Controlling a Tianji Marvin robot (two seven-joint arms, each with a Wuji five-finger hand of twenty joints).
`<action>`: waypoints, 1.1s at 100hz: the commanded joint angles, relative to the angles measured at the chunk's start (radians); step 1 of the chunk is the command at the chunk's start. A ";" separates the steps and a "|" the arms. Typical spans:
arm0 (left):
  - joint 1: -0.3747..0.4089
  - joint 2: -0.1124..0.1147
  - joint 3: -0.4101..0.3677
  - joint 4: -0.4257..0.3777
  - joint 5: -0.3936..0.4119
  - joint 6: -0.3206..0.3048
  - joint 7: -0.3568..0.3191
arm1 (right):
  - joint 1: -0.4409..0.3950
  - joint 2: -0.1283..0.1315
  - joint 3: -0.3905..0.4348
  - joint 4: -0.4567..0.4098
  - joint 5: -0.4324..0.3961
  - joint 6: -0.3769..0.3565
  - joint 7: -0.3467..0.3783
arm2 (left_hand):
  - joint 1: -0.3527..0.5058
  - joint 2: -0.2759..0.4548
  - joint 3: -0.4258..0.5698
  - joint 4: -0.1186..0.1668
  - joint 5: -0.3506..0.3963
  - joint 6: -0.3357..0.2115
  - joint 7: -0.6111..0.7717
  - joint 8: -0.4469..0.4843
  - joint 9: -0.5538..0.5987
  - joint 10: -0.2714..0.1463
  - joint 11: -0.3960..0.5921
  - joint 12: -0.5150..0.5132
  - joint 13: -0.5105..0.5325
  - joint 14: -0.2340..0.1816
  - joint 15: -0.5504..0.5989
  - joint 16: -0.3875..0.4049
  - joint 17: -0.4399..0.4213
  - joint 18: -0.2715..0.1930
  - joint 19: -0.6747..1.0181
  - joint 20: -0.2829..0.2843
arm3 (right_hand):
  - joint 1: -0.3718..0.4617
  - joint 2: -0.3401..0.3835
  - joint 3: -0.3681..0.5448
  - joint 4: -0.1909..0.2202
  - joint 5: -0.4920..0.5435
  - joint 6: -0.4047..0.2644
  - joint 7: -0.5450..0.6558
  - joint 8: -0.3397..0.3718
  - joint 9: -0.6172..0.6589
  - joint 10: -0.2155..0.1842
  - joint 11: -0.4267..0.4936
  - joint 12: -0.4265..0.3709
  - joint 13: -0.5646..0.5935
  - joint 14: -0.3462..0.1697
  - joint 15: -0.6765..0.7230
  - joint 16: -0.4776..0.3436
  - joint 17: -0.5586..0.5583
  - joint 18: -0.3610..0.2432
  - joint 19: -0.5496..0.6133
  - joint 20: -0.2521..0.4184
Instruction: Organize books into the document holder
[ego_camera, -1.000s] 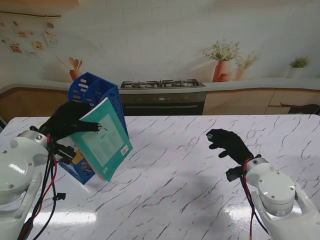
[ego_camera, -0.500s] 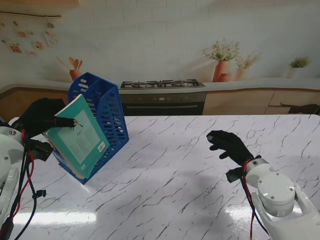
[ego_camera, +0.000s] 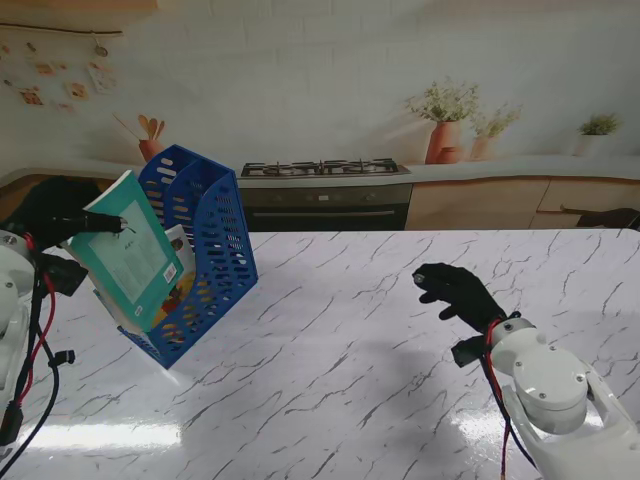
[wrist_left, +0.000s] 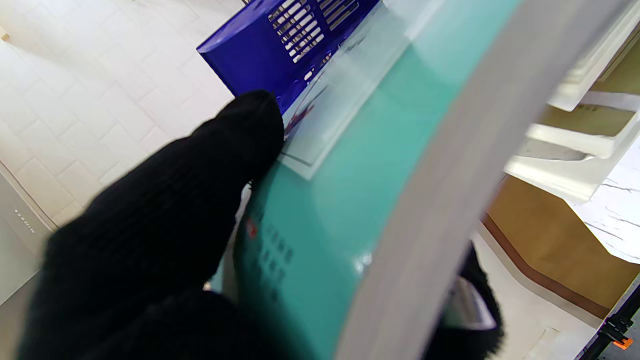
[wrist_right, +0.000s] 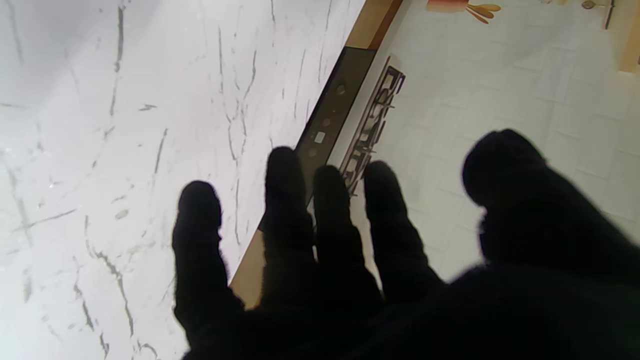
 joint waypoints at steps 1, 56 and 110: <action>-0.035 0.002 0.012 0.032 0.014 -0.042 -0.011 | -0.011 -0.005 -0.003 -0.007 0.001 0.000 -0.005 | 0.130 0.037 0.134 0.092 0.052 0.001 0.098 0.033 0.074 -0.106 -0.034 0.004 0.039 -0.058 0.065 -0.008 0.032 -0.281 0.223 -0.012 | -0.009 0.016 -0.021 0.034 -0.005 -0.001 -0.011 0.015 -0.002 -0.016 0.003 0.008 0.001 -0.008 -0.001 -0.001 -0.008 -0.100 -0.004 -0.003; -0.191 -0.004 0.099 0.296 0.008 -0.266 0.017 | -0.050 -0.005 0.000 -0.041 -0.020 0.036 -0.017 | 0.111 0.031 0.138 0.067 0.056 -0.033 0.099 0.029 0.070 -0.145 -0.047 0.009 0.039 -0.070 0.051 -0.005 0.031 -0.277 0.214 -0.021 | -0.039 0.005 0.000 0.033 0.015 -0.013 -0.004 0.015 0.025 -0.017 0.007 0.004 0.030 0.002 0.018 0.001 0.012 -0.078 0.024 0.004; -0.151 -0.008 0.151 0.425 0.026 -0.444 0.053 | -0.039 -0.007 0.000 -0.030 0.004 0.029 -0.013 | 0.099 0.039 0.135 0.033 0.051 -0.051 0.094 0.030 0.068 -0.143 -0.068 -0.007 0.039 -0.065 0.040 0.000 0.030 -0.275 0.209 -0.023 | -0.019 0.033 -0.037 0.033 0.000 -0.006 -0.009 0.013 0.006 -0.017 -0.004 0.006 0.008 -0.006 0.002 -0.001 -0.012 -0.094 -0.003 -0.011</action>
